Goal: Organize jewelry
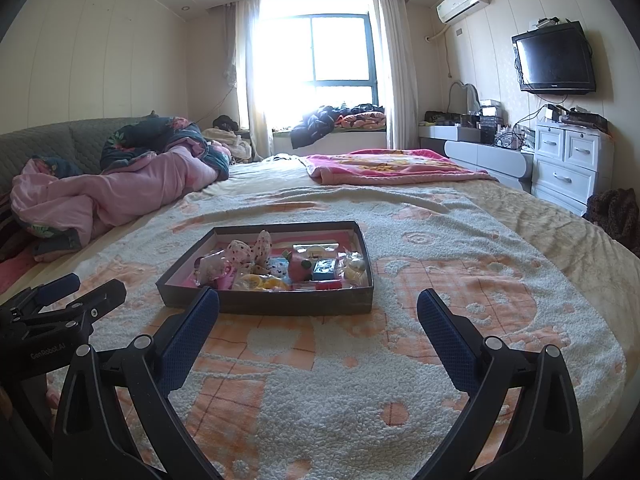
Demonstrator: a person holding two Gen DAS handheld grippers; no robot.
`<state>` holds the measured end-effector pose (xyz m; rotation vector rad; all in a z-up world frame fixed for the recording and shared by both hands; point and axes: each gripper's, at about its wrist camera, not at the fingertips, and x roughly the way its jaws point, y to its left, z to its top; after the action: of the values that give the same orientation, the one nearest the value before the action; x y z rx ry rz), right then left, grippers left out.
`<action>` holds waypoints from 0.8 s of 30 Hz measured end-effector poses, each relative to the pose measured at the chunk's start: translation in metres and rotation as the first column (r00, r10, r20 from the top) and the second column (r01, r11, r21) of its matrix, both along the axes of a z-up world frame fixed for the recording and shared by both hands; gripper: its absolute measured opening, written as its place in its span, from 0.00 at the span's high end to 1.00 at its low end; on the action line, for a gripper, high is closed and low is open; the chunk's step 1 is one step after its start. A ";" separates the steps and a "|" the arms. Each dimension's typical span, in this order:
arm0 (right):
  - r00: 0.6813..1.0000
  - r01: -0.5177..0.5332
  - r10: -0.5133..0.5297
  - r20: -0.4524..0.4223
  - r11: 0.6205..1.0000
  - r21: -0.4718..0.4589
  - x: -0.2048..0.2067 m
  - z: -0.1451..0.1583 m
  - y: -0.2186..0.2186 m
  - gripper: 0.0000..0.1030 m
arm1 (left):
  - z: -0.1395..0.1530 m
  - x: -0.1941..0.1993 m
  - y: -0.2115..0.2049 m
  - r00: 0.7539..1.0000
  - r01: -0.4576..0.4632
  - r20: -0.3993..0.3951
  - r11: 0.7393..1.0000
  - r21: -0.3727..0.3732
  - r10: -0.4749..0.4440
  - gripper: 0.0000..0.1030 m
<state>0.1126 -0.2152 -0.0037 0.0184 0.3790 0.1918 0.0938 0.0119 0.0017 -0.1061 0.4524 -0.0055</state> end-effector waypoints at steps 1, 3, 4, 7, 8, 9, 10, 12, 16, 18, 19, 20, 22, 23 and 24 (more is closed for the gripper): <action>1.000 0.001 -0.001 0.000 1.000 0.001 0.000 0.001 0.001 0.06 | 0.001 0.001 0.001 1.000 -0.001 0.001 1.000 0.001 0.001 0.11; 1.000 0.001 -0.001 -0.001 1.000 0.001 0.000 0.000 0.001 0.06 | 0.001 0.001 0.001 1.000 -0.001 0.003 1.000 0.001 0.001 0.11; 1.000 0.001 -0.001 0.000 1.000 0.000 0.000 0.001 0.001 0.06 | 0.001 0.001 0.001 1.000 -0.001 0.001 1.000 0.000 0.001 0.11; 1.000 0.000 0.000 0.000 1.000 -0.002 0.000 0.001 0.002 0.06 | 0.000 0.000 0.000 1.000 -0.001 0.001 1.000 0.000 0.001 0.11; 1.000 0.000 0.000 0.001 1.000 0.000 0.000 0.001 0.001 0.06 | 0.000 0.000 0.000 1.000 -0.003 0.001 1.000 0.001 0.003 0.11; 1.000 0.000 0.000 0.002 1.000 -0.001 0.000 0.001 0.002 0.06 | 0.001 0.000 0.001 1.000 -0.006 0.002 1.000 0.002 0.006 0.11; 1.000 0.000 0.000 0.002 1.000 -0.001 0.000 0.002 0.002 0.06 | 0.002 0.000 0.002 1.000 -0.006 0.003 1.000 0.001 0.006 0.11; 1.000 -0.001 0.001 0.002 1.000 -0.001 0.001 0.003 0.003 0.06 | 0.003 0.002 0.004 1.000 -0.008 0.004 1.000 0.001 0.008 0.11; 1.000 0.000 0.000 0.002 1.000 0.001 0.000 0.002 0.002 0.06 | 0.002 0.001 0.003 1.000 -0.006 0.003 1.000 0.003 0.006 0.11; 1.000 0.000 0.000 0.003 1.000 0.001 0.000 0.003 0.003 0.06 | 0.002 0.000 0.003 1.000 -0.008 0.008 1.000 0.003 0.008 0.11; 1.000 -0.001 0.001 0.004 1.000 0.000 0.000 0.002 0.002 0.06 | 0.003 0.000 0.003 1.000 -0.007 0.009 1.000 0.003 0.007 0.11; 1.000 -0.001 0.001 0.004 1.000 0.000 0.000 0.002 0.002 0.06 | 0.003 0.000 0.004 1.000 -0.007 0.010 1.000 0.002 0.007 0.11; 1.000 0.000 0.000 0.002 1.000 0.000 0.000 0.002 0.002 0.06 | 0.002 0.000 0.004 1.000 -0.006 0.012 1.000 0.004 0.006 0.11; 1.000 -0.001 0.001 0.004 1.000 0.001 0.000 0.002 0.001 0.06 | 0.002 -0.001 0.003 1.000 -0.005 0.013 1.000 0.003 0.005 0.11; 1.000 -0.001 0.001 0.004 1.000 0.000 0.000 0.002 0.003 0.06 | 0.002 0.000 0.004 1.000 -0.007 0.014 1.000 0.005 0.007 0.11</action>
<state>0.1125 -0.2126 -0.0012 0.0181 0.3751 0.1932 0.0939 0.0161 0.0039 -0.1023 0.4376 0.0022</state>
